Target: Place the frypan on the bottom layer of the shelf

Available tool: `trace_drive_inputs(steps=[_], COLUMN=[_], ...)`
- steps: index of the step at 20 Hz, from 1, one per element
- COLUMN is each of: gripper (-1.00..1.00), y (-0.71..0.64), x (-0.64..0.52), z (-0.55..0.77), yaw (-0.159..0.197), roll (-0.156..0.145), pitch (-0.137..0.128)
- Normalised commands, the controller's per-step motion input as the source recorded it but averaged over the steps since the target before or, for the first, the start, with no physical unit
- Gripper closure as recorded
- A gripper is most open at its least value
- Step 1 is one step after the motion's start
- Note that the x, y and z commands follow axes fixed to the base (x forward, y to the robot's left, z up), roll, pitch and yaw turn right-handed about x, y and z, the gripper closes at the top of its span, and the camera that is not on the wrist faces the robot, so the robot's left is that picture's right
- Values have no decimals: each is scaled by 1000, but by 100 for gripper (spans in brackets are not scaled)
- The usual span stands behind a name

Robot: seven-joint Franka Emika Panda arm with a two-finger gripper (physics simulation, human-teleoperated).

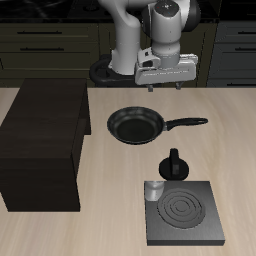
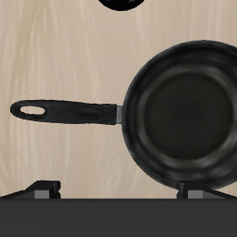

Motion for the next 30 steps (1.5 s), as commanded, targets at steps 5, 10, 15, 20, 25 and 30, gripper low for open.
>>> trace_drive_inputs(steps=[5,10,15,20,25,30], gripper=[-100,-100,-100,-100,-100,-100], y=[-10,-52,-130,-109,30,34], x=[13,-19,38,92,-18,-23], z=[-306,-178,-413,-361,-302,-167], yaw=[5,40,45,23,-2,2], roll=[-5,-6,-5,-16,-4,12], pitch=[39,-14,25,23,32,17])
